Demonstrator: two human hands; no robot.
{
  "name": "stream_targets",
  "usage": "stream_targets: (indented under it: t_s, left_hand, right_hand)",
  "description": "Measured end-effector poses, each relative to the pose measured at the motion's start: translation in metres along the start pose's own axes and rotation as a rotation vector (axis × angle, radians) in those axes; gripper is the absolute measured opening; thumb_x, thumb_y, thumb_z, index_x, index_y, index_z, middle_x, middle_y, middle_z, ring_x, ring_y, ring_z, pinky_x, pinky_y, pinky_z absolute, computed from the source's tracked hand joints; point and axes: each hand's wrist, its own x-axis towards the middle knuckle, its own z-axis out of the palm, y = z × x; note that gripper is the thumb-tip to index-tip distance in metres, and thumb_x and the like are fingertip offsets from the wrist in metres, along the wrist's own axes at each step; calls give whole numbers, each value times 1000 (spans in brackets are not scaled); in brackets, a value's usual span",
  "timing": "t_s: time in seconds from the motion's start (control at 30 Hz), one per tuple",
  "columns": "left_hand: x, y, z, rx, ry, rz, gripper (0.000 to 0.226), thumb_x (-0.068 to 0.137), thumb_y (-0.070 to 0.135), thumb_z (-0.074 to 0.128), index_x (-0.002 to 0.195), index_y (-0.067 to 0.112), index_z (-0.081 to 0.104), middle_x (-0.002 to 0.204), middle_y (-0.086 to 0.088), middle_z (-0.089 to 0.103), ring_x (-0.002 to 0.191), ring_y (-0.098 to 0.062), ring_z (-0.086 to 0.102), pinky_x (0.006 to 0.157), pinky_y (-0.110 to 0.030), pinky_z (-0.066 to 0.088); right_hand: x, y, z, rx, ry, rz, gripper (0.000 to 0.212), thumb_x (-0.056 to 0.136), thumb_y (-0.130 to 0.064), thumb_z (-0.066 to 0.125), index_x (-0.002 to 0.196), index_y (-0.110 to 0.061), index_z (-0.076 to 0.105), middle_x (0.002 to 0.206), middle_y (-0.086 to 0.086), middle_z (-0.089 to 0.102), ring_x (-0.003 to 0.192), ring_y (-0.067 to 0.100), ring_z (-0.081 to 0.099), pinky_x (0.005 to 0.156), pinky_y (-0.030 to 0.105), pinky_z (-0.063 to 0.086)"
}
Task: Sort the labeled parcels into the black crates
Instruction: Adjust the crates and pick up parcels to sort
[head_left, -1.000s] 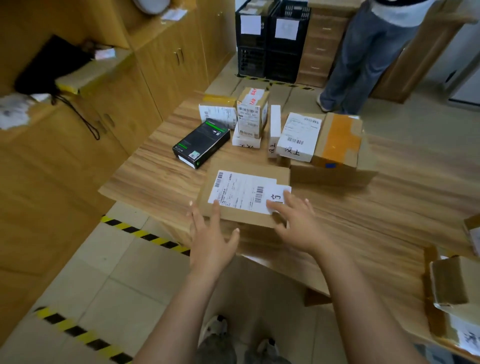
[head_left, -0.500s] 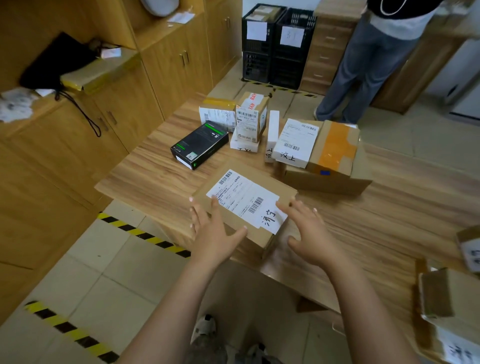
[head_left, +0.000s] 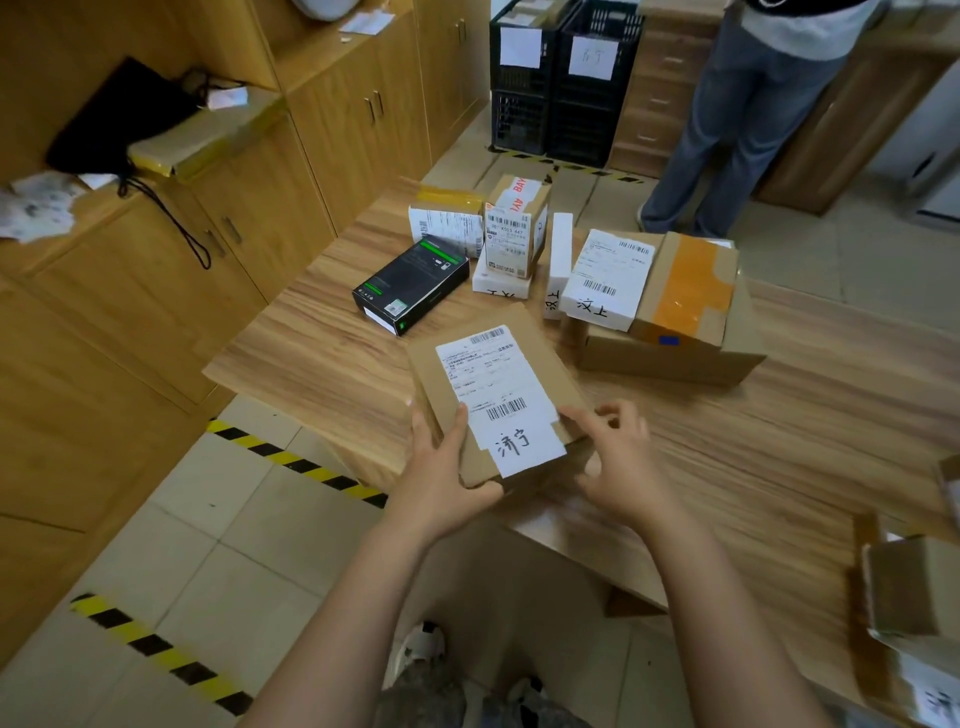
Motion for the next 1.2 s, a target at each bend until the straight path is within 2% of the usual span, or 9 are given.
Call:
stream_targets:
  t_s: [0.13,0.23,0.3,0.57,0.67,0.77,0.97,1.07,1.2]
  left_hand:
    - [-1,-12,0,-116,-25,8,116,70,56,77,150,46,-5,160,-4,-21,150,-20,1,113,-39,28]
    - [2,-14,2,-244,-19,40,116,67,63,76,152,45,-1,162,1,-12,149,-12,0,113,-35,24]
    - [5,-18,1,-292,16,64,104,73,60,72,152,46,6,163,3,-8,149,-10,-2,114,-32,21]
    - [5,-30,-12,-273,-9,121,88,84,47,69,151,45,12,163,4,-1,149,-14,3,114,-36,25]
    - [3,-35,-24,-261,-13,134,86,84,47,69,150,47,13,163,5,4,149,-14,8,115,-38,30]
    - [1,-34,-44,-238,27,193,89,82,47,71,149,49,13,161,8,8,147,-11,14,114,-39,32]
    - [-4,-14,-89,-262,225,371,94,75,45,78,148,51,18,162,14,1,146,-2,9,107,-27,31]
    - [-9,-6,-107,-330,292,450,94,74,39,80,147,53,21,162,13,4,145,0,13,107,-22,30]
    - [-15,10,-136,-342,399,577,94,74,33,82,147,51,26,162,8,7,143,10,9,100,2,21]
  right_hand:
    - [-1,-12,4,266,-177,72,108,69,-13,81,149,-47,17,157,-9,1,143,25,20,112,37,34]
    - [0,-16,9,372,-185,38,102,70,-21,84,149,-45,25,155,-7,15,139,16,29,104,25,34]
    - [-2,-17,13,417,-159,36,94,72,-27,84,148,-44,30,155,-5,20,139,15,31,109,30,34]
    - [-11,-34,40,408,88,122,69,78,-50,75,139,-45,44,147,1,41,134,17,40,108,42,39]
    - [-16,-45,41,355,162,115,71,76,-50,76,139,-41,45,140,-4,48,124,13,46,100,34,44]
    - [-21,-59,35,331,246,87,75,72,-57,76,140,-42,45,139,-6,48,124,12,46,99,38,47]
    - [-25,-102,6,360,409,-34,73,77,-51,75,141,-45,42,144,-5,39,128,13,44,100,37,46]
    - [-29,-122,-12,370,471,-102,69,80,-43,76,138,-51,40,148,-3,32,134,13,38,103,27,37]
    - [-37,-146,-38,337,592,-197,74,80,-39,77,137,-56,33,148,-3,28,136,10,31,100,21,32]
